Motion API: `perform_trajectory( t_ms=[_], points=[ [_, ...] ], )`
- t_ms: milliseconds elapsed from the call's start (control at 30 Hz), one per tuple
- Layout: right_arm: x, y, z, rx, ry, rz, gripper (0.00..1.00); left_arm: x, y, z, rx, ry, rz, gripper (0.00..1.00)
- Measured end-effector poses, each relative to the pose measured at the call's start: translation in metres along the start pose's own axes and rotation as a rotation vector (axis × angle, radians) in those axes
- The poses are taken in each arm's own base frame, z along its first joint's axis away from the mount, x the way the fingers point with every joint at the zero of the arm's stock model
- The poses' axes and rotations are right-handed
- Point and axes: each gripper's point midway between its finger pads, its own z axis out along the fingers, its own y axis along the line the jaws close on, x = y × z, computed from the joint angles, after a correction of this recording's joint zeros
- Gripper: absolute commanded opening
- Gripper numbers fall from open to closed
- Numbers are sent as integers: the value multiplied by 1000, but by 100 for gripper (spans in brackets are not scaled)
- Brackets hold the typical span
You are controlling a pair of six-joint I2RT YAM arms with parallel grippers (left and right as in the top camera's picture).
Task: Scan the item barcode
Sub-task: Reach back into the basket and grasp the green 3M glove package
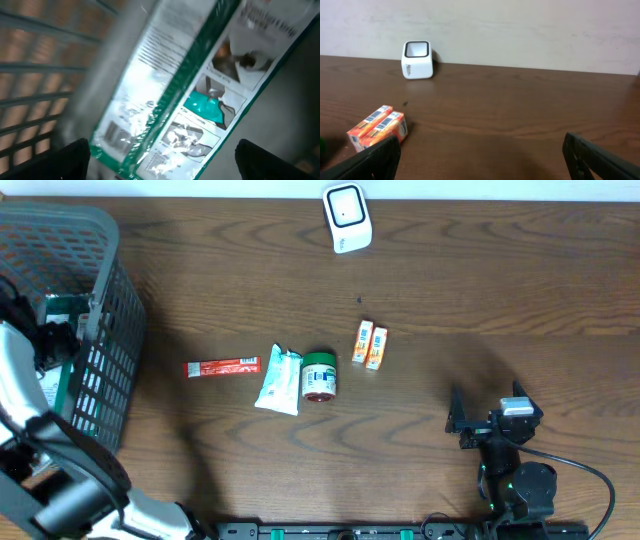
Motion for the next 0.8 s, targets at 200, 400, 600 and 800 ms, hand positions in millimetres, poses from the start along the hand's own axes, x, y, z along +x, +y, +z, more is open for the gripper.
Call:
perform_trajectory(
  t_ms=[200,400,600,800],
  points=[
    [0,0,0,0,0,0,99,10,-21,35,97,80,74,95],
    [0,0,0,0,0,0,99,16,-31,51,143,115,95,95],
    [0,0,0,0,0,0,99,25,-36,77,153,173,113,95],
    [0,0,0,0,0,0,99,18,-19,79,48,165,83,87]
  ],
)
